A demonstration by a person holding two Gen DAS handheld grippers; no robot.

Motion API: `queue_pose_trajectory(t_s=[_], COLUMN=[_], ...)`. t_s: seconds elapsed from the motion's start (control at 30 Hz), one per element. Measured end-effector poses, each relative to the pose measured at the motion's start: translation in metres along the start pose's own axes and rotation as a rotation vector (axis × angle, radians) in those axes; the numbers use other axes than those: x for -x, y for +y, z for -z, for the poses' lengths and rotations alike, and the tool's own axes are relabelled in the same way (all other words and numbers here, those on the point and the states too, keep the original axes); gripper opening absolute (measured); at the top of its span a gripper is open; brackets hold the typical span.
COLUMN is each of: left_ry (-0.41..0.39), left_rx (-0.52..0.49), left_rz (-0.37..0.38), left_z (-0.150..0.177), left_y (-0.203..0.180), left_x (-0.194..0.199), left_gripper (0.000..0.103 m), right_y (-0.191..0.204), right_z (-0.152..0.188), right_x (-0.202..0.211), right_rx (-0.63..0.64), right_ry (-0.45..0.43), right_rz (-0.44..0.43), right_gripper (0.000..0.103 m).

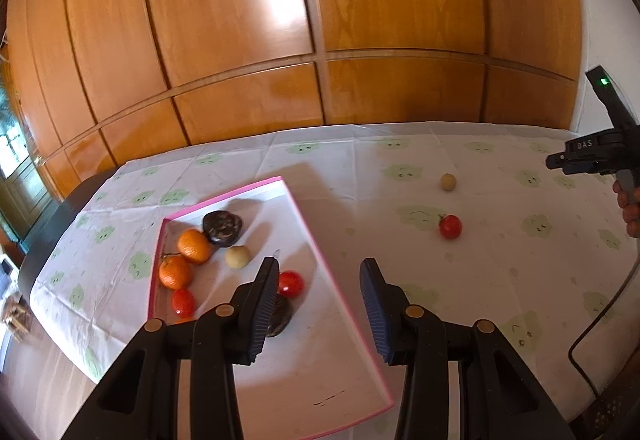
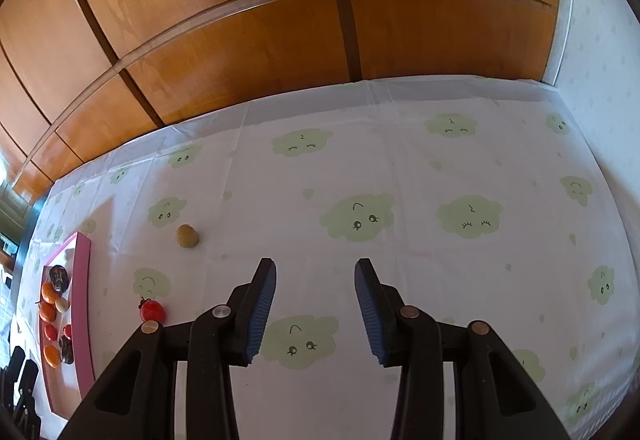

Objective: Organize fruits
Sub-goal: 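Move both tools back over the cloth toward the red cherry tomato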

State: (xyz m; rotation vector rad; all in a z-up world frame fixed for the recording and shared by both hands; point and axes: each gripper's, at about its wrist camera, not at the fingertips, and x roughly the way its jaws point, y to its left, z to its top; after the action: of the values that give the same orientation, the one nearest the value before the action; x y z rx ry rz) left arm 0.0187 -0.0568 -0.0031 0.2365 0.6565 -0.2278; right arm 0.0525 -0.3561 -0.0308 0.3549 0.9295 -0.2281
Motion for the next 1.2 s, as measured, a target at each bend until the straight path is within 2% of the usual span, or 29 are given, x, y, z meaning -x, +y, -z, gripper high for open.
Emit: queue_pose_trajectory(t_s=[0.53,1.2], left_ry=[0.012,0.052], left_rx=[-0.063,-0.084], left_rz=[0.055,0.103], left_z=[-0.004,-0.008], left_y=[-0.033,-0.052], left_x=[-0.006,-0.022], left_gripper=[0.043,0.043], right_y=[0.002,0.006], right_z=[-0.002,-0.003], right_x=[0.006,0.010], right_rx=[-0.002,0.001], right_ry=[-0.022,-0.030], right_rz=[-0.022,-0.032], right_gripper=[0.041,0.041])
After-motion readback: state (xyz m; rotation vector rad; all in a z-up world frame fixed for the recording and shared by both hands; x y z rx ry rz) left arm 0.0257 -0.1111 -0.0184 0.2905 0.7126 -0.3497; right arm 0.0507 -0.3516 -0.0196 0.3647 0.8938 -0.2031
